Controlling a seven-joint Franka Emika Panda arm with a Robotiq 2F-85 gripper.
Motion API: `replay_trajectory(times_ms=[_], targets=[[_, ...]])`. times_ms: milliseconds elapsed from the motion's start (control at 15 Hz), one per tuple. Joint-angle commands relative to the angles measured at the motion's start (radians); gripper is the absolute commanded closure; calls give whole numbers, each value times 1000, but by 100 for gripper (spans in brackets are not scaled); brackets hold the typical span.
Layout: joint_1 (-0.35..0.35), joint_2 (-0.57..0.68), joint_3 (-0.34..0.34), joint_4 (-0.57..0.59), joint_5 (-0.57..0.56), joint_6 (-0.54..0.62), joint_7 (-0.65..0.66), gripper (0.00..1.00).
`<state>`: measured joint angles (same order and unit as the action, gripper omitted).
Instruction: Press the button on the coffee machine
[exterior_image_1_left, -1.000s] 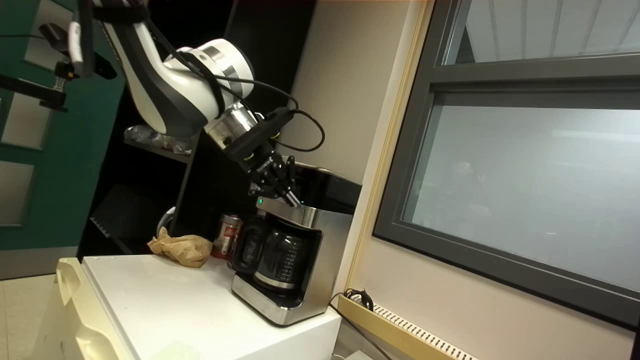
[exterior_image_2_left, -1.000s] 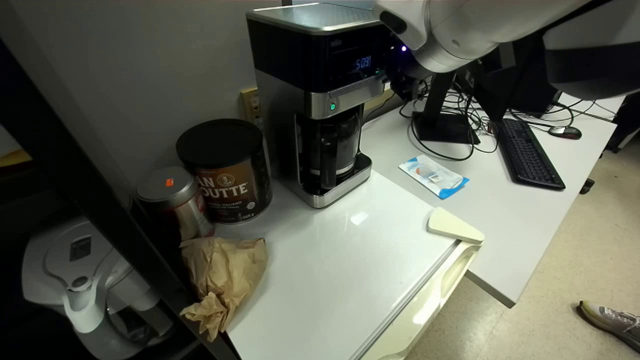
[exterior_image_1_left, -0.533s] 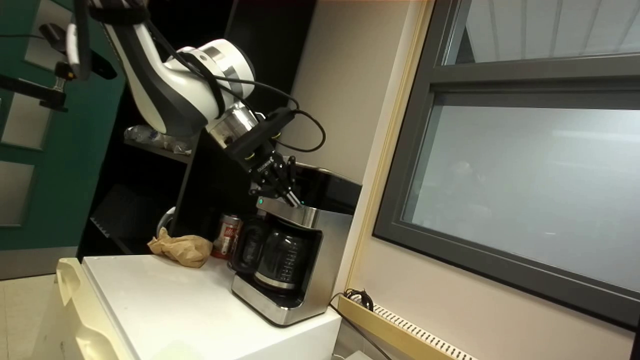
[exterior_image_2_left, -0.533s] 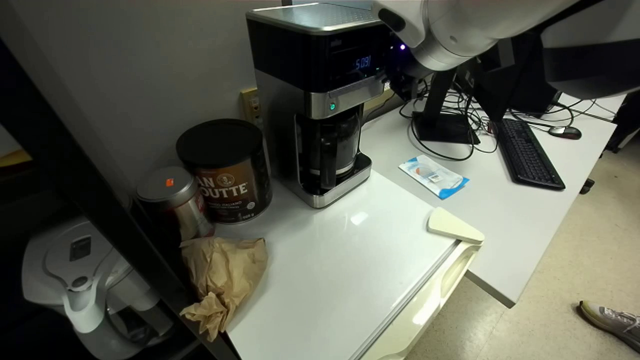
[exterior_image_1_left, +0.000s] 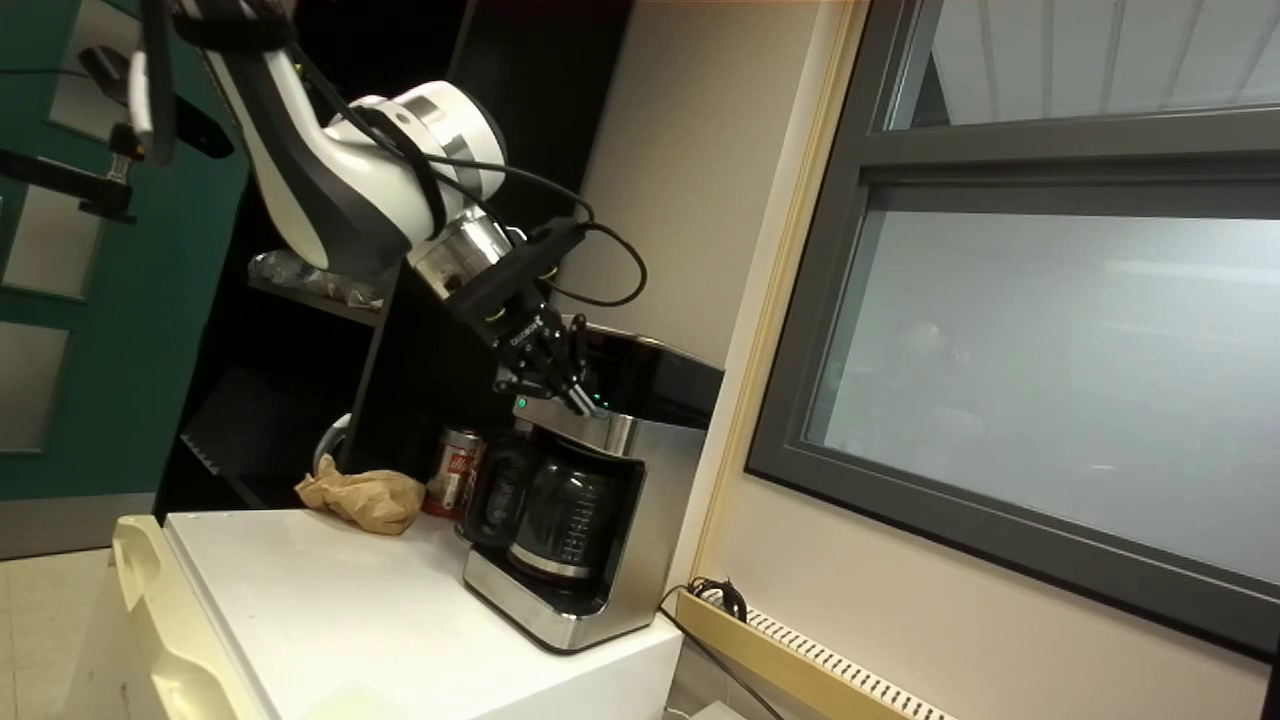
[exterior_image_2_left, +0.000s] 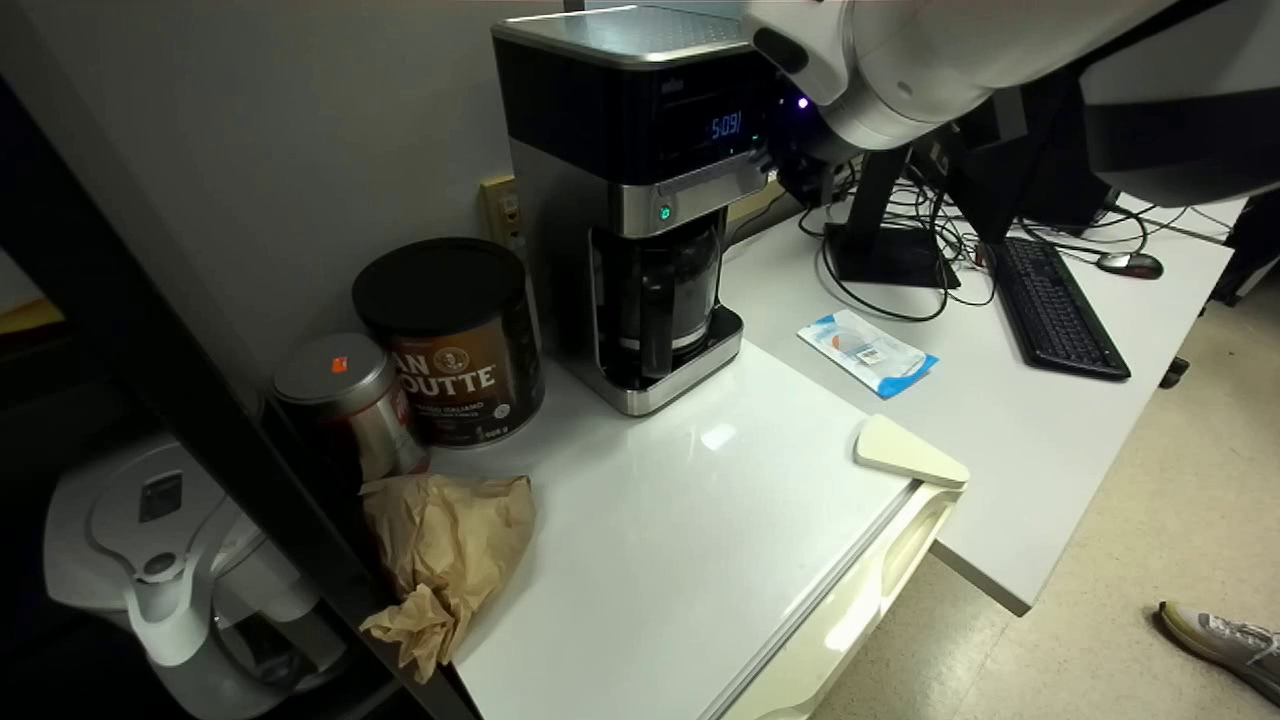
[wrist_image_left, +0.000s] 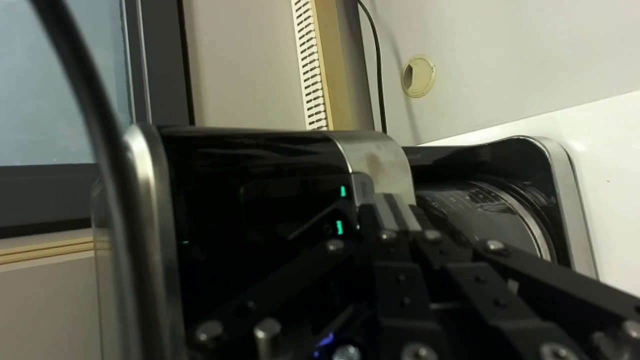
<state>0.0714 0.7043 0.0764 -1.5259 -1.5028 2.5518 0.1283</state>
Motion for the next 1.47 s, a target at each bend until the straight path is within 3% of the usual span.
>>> replay_trajectory(times_ms=[0, 1400], targets=[[23, -42, -29, -61, -63, 53, 17, 98], [14, -313, -10, -476, -589, 45, 340, 100]])
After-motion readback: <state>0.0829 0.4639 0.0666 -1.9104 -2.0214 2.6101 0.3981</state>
